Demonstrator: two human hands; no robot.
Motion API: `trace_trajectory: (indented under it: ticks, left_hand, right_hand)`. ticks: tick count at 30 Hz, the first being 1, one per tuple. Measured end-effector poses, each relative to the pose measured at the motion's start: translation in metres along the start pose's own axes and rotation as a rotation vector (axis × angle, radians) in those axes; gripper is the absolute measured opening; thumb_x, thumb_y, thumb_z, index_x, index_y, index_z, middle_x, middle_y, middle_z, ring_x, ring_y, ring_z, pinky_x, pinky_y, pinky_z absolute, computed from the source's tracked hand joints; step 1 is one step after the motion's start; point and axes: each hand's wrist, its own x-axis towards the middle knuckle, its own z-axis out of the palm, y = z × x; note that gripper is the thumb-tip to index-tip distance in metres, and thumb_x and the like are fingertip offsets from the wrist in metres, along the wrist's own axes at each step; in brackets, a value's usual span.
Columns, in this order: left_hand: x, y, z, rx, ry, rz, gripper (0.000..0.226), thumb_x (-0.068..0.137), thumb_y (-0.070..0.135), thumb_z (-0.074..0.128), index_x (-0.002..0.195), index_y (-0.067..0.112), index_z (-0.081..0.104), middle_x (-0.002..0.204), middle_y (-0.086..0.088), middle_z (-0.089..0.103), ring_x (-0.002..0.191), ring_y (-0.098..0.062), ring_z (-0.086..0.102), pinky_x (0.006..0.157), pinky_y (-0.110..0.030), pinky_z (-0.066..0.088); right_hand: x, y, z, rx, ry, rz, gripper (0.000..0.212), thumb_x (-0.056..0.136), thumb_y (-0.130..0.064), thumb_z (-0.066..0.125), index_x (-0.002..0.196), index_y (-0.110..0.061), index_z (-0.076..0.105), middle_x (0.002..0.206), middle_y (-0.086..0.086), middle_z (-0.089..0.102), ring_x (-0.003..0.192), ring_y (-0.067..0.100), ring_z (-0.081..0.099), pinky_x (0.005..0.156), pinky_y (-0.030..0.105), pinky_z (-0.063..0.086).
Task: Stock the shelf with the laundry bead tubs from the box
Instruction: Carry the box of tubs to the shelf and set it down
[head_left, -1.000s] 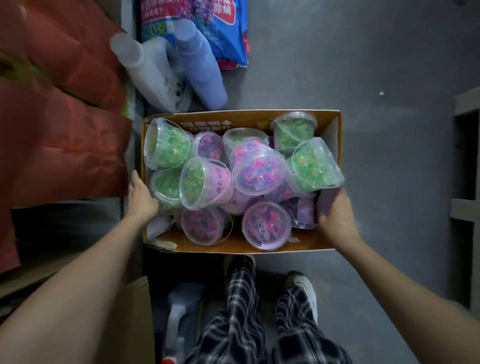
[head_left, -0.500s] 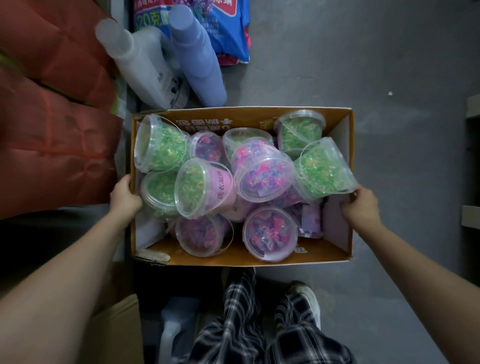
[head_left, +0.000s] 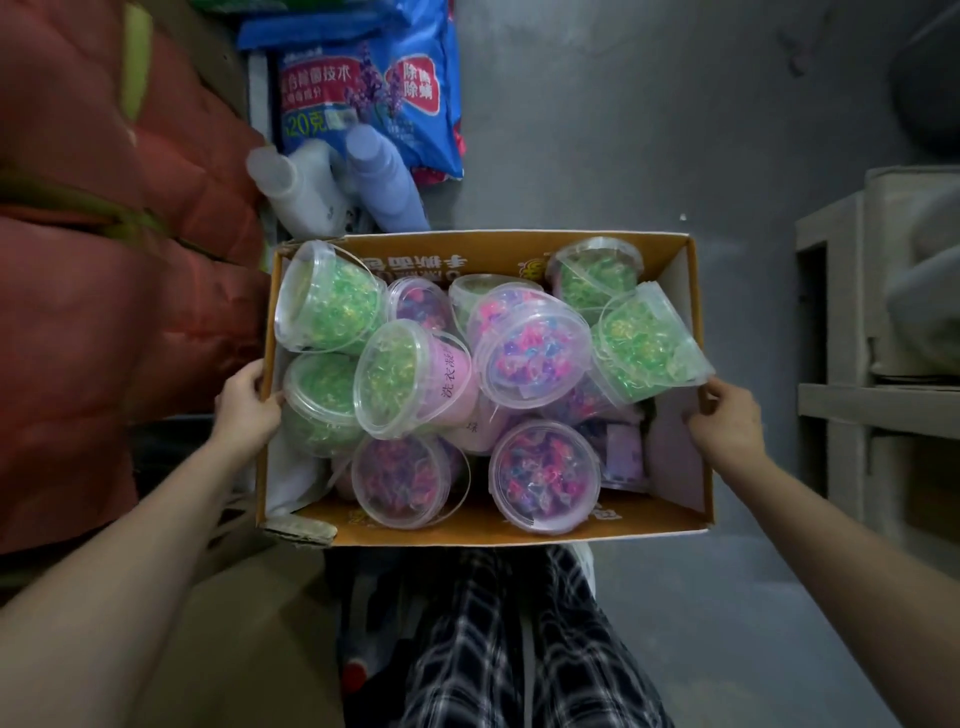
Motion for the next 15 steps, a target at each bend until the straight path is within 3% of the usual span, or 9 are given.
trace_trajectory:
  ticks: [4,9,13,15]
  left_hand:
    - [-0.043,0.039,-0.043,0.002,-0.007,0.017,0.028,0.089,0.004,0.056,0.117,0.005,0.061,0.103,-0.020,0.065,0.100,-0.038,0.058,0.078,-0.035,0.037]
    - [-0.101,0.085,-0.096,0.027,0.000,0.055,0.034,0.087,0.003,0.058,0.121,0.006,0.060,0.108,-0.021,0.066,0.104,-0.040,0.058,0.086,-0.042,0.042]
    - [-0.144,0.121,-0.131,0.067,-0.023,0.130,0.027,0.087,0.004,0.056,0.114,0.004,0.062,0.103,-0.022,0.066,0.097,-0.040,0.059,0.079,-0.038,0.040]
    - [-0.157,0.136,-0.144,0.074,-0.038,0.153,0.027,0.087,0.002,0.056,0.113,0.003,0.062,0.100,-0.023,0.066,0.096,-0.040,0.059,0.075,-0.035,0.037]
  right_hand:
    - [-0.039,-0.002,-0.059,0.035,0.006,-0.002,0.029,0.079,0.006,0.053,0.101,-0.009,0.066,0.073,0.011,0.060,0.068,0.029,0.057,0.060,0.030,0.041]
    - [-0.097,-0.002,-0.137,0.070,0.033,-0.011,0.026,0.079,0.005,0.054,0.095,-0.013,0.066,0.075,0.011,0.061,0.071,0.030,0.057,0.060,0.029,0.040]
    - [-0.151,0.006,-0.192,0.102,0.073,0.014,0.019,0.081,0.003,0.055,0.093,-0.010,0.062,0.077,0.012,0.059,0.069,0.027,0.055,0.060,0.030,0.039]
    - [-0.174,0.011,-0.212,0.138,0.081,0.051,0.029,0.082,0.002,0.054,0.107,-0.006,0.064,0.087,0.015,0.063,0.080,0.031,0.059,0.067,0.035,0.045]
